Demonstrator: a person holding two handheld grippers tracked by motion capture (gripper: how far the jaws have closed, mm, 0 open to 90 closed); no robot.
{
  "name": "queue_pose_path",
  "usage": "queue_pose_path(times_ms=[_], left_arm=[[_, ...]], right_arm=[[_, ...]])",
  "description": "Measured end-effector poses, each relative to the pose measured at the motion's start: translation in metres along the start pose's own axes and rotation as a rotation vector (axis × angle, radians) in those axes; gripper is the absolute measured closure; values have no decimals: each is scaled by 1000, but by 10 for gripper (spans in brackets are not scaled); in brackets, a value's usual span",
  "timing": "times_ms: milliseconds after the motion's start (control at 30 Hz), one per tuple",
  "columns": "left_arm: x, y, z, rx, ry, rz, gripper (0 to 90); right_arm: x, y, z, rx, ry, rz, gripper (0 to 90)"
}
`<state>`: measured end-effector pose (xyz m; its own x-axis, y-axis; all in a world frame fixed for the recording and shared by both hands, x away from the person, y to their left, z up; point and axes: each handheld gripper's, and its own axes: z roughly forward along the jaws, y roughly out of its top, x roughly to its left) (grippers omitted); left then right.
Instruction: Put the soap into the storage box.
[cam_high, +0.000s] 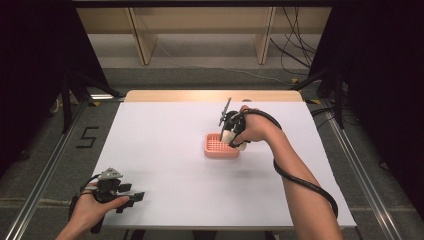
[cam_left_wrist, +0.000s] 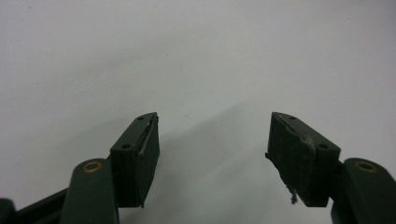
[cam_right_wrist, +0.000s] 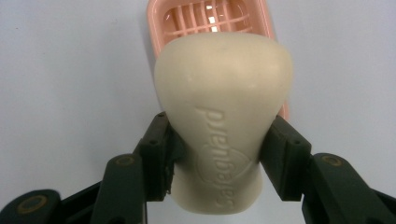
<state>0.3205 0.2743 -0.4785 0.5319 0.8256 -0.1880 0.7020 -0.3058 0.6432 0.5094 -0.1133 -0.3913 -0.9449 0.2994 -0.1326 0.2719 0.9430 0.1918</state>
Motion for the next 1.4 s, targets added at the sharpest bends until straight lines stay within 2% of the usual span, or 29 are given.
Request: queue_pose_path(times_ms=[100, 167, 200, 233, 300, 400, 467, 533, 633, 767, 833, 967, 1167, 1200, 1300, 1333, 1400], left_arm=[[0, 0, 0, 0, 0, 2, 337], [0, 0, 0, 0, 2, 1, 338], [0, 0, 0, 0, 1, 3, 337], [0, 0, 0, 1, 1, 3, 337], [0, 0, -1, 7, -10, 2, 337], [0, 0, 0, -1, 0, 1, 337], [0, 0, -2, 10, -10, 8, 337], [0, 0, -1, 6, -10, 3, 337], [0, 0, -1, 6, -11, 1, 337], [0, 0, -1, 5, -11, 1, 337], [0, 0, -1, 6, -11, 2, 337], [0, 0, -1, 7, -11, 4, 337], [-1, 0, -2, 6, -11, 3, 337], [0, 0, -2, 7, -11, 3, 337], [-1, 0, -2, 6, -11, 3, 337], [-1, 0, -2, 6, -11, 4, 337], [-1, 0, -2, 7, -11, 3, 337]], right_arm=[[-2, 1, 2, -14, -2, -32, 504], [-1, 2, 2, -13, -4, -25, 504], [-3, 2, 2, -21, 0, -40, 504], [-2, 2, 2, -14, -1, -35, 504], [1, 4, 1, -6, -7, 5, 504], [-1, 5, 3, -16, -4, -24, 504], [-1, 6, 3, -16, -1, -24, 504], [1, 6, 3, -12, -2, 2, 504], [-1, 7, 4, -27, 1, -32, 504], [-1, 8, 4, -16, 7, -10, 504], [-2, 8, 6, -26, 5, -35, 504], [-3, 9, 7, -28, 2, -40, 504], [-3, 12, 8, -26, 5, -27, 504], [-2, 13, 8, -20, 3, -8, 504], [-2, 14, 8, -22, 4, -18, 504], [-4, 14, 9, -30, 2, -43, 504], [-4, 16, 10, -26, 3, -42, 504]])
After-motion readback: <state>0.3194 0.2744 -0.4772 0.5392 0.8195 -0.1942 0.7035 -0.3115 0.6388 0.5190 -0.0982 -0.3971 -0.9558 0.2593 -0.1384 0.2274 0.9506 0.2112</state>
